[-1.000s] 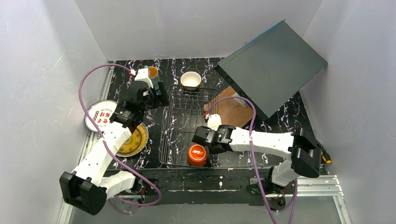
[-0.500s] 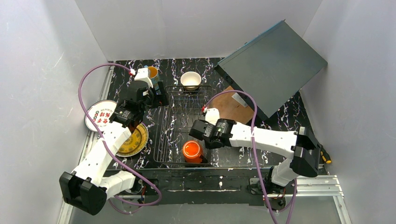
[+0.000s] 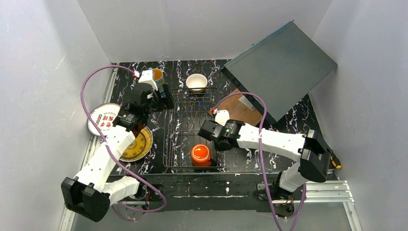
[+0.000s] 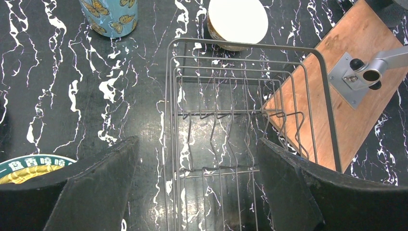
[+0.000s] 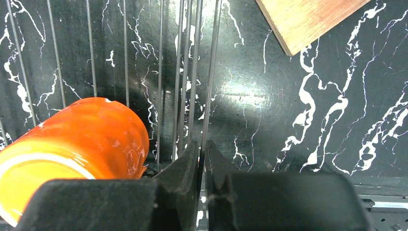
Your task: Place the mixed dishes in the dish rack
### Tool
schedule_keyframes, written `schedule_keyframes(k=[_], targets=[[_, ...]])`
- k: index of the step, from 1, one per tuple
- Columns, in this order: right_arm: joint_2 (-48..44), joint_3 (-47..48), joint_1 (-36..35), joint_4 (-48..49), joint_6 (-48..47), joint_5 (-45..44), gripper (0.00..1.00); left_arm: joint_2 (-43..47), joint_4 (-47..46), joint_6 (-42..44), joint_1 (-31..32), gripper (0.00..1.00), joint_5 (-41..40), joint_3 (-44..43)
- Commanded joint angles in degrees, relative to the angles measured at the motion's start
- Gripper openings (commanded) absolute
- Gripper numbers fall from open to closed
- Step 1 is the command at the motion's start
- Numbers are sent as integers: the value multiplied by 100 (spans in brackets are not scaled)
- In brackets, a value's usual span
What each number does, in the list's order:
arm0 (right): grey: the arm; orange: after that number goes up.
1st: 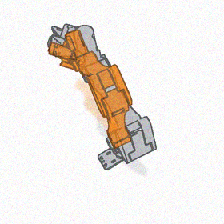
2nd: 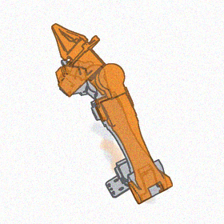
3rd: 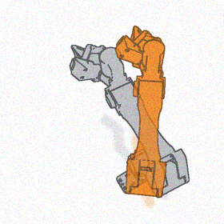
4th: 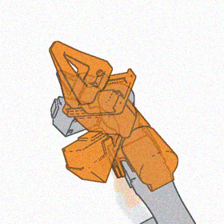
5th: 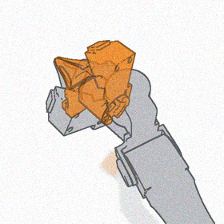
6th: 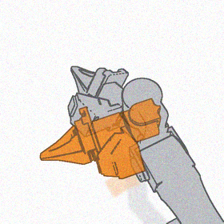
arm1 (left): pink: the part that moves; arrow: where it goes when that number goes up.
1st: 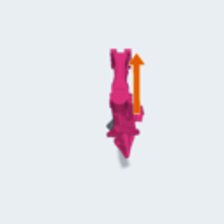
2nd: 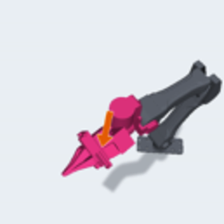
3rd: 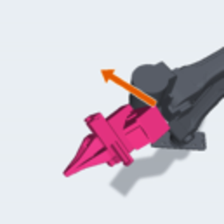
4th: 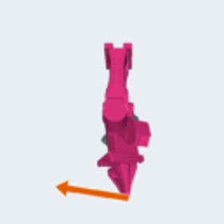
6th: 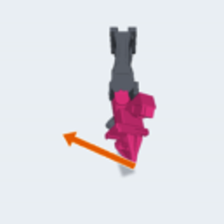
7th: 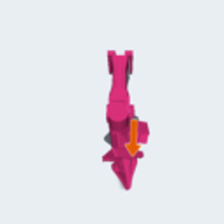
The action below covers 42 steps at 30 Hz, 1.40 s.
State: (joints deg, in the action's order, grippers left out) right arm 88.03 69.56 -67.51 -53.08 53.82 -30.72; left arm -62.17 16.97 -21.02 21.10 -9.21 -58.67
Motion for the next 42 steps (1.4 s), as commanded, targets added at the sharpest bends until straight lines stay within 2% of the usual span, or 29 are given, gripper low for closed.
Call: schedule_keyframes(k=[1,5,11,14,19,25,32,37,42], targets=[[-119,-44,-26,200,-110,-127,18,-35,47,18,-35,90,-81,-193],[-137,-104,-26,233,-171,-210,29,-91,61,14,-34,90,-56,-214],[-365,58,-28,288,-693,-218,58,-161,-105,98,-35,91,25,-121],[-631,111,-26,426,-1042,-224,74,-300,-256,193,-53,91,292,-139],[-1308,-133,-29,940,-1500,-260,90,-1116,-230,39,-362,91,1183,-731],[-2184,-777,-21,2048,-2065,-67,96,-2727,73,192,-367,90,1369,-2340],[-3014,-1348,-1,2345,-2219,-51,98,-4960,1187,504,-323,89,1312,-4947],[-3715,-1741,5,2491,-2217,-48,98,-6053,1426,524,-279,86,1109,-5915],[-4102,-1940,27,2581,-2397,-153,98,-7010,1598,554,-98,74,1123,-6665]])
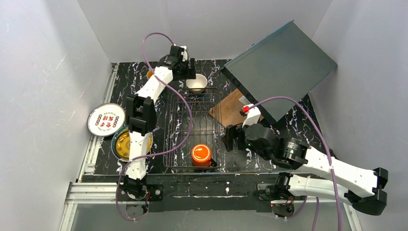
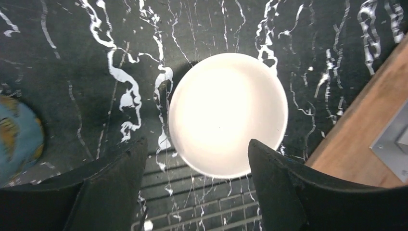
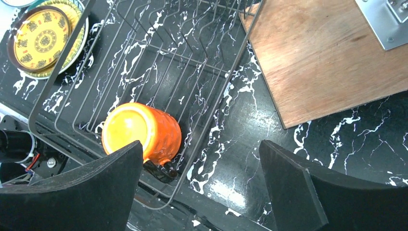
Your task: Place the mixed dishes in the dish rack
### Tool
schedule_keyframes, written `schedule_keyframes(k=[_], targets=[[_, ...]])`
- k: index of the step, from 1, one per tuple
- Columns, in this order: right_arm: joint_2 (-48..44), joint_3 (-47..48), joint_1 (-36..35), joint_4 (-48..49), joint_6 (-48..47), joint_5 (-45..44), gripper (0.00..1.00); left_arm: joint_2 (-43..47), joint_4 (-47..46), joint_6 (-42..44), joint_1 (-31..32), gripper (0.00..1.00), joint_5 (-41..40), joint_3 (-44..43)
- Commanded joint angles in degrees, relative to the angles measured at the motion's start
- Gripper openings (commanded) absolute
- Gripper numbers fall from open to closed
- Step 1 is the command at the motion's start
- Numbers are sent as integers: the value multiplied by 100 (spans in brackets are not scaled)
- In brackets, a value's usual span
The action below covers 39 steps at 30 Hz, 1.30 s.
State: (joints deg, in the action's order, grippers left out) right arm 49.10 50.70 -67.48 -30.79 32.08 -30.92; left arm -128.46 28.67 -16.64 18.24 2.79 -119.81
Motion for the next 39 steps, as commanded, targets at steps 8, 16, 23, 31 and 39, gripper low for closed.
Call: schedule_keyframes(k=[8,16,23,31,39], targets=[[-217,54,33,172,-291,-213,98,-899,437,-19,309,54,-609,-672],[-221,178,33,12,-267,-326,98,-1021,497,158,338,8,-1019,-1370],[-48,388,38,-107,-233,-351,98,-178,505,649,151,0,-1622,-1951],[272,653,38,-116,-149,-87,98,1931,823,-275,-659,0,-1124,-515],[1038,1379,82,58,-270,690,98,5974,-1385,-1755,-977,0,1455,4203]])
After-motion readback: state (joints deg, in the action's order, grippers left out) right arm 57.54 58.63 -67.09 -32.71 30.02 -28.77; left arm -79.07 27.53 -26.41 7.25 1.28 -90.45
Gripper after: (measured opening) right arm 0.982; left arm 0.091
